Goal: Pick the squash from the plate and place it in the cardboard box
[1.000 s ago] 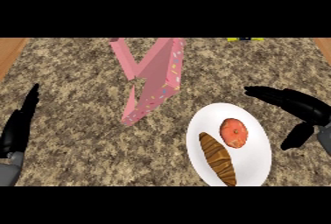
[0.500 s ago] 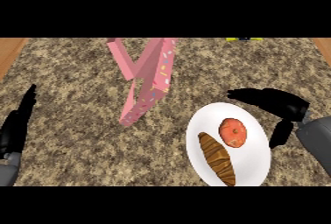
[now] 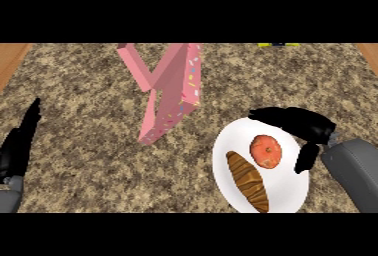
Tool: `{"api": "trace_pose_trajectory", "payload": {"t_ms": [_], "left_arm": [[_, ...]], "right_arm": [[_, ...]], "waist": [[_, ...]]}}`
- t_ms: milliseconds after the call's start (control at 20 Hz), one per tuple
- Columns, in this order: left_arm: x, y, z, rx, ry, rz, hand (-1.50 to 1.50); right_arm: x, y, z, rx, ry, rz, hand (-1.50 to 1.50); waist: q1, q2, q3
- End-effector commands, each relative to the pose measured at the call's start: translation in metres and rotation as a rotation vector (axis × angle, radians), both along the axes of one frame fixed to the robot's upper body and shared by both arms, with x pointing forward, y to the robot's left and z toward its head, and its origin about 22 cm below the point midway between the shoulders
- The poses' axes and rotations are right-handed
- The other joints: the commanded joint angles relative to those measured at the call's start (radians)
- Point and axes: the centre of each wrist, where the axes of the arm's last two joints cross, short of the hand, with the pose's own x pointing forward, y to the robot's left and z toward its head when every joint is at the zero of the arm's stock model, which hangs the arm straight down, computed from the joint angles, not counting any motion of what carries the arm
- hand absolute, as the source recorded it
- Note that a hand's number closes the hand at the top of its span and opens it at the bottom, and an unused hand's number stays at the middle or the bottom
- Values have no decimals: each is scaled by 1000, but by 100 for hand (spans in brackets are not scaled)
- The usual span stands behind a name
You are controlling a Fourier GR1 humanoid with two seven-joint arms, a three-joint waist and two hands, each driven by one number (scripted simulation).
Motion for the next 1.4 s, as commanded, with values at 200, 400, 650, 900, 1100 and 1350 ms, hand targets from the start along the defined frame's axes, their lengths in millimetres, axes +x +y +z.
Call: {"api": "trace_pose_trajectory", "payload": {"t_ms": [200,400,650,900,1100,1350], "left_arm": [[5,-4,-6,5,-11,10,0],[-3,-3,-1,-4,19,-17,0],[1,10,2,-10,6,-3,0],[5,3,8,-8,13,-15,0],[5,4,22,0,13,-16,0],[-1,1,5,6,8,-15,0]], "right_arm": [[-17,7,7,55,20,60,-150],[-18,13,12,91,7,100,-150],[-21,29,15,40,27,106,-150],[-26,42,2,-44,25,35,-150],[-20,50,-1,-95,50,10,-150],[-25,57,-40,-33,-120,-1,150]], "waist": [[-6,-1,0],[-3,-1,0],[-1,0,0],[0,1,0],[2,1,0],[9,4,1]]}}
